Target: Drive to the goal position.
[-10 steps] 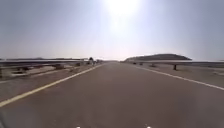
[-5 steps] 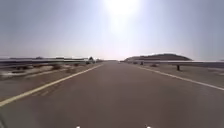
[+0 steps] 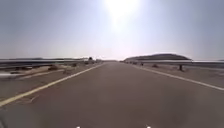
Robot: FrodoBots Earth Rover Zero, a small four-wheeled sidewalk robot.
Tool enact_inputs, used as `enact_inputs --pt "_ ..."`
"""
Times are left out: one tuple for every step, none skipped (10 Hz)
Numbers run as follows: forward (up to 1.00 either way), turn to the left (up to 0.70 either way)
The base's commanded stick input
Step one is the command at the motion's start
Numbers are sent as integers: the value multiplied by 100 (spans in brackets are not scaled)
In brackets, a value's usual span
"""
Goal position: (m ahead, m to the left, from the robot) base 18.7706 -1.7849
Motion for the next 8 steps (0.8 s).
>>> enact_inputs --pt "70 0" --pt "70 0" --pt "70 0" --pt "70 0" --pt "70 0" --pt "70 0" --pt "70 0" --pt "70 0"
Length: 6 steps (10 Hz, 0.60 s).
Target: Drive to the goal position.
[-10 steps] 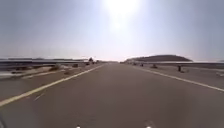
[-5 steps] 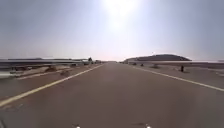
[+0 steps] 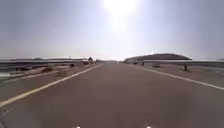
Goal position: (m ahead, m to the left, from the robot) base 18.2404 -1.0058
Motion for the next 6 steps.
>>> enact_inputs --pt "70 0" --pt "70 0" --pt "70 0" --pt "70 0" --pt "70 0" --pt "70 0"
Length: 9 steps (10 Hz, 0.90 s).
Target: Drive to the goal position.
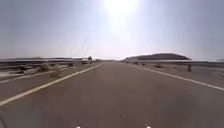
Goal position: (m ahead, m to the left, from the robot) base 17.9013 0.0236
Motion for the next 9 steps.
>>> enact_inputs --pt "70 0" --pt "70 0" --pt "70 0" --pt "70 0" --pt "70 0" --pt "70 0" --pt "70 0" --pt "70 0" --pt "70 0"
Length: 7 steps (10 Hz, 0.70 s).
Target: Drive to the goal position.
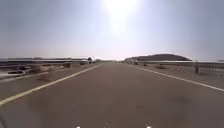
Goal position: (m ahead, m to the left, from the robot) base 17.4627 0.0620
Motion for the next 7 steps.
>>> enact_inputs --pt "70 0" --pt "70 0" --pt "70 0" --pt "70 0" --pt "70 0" --pt "70 0" --pt "70 0"
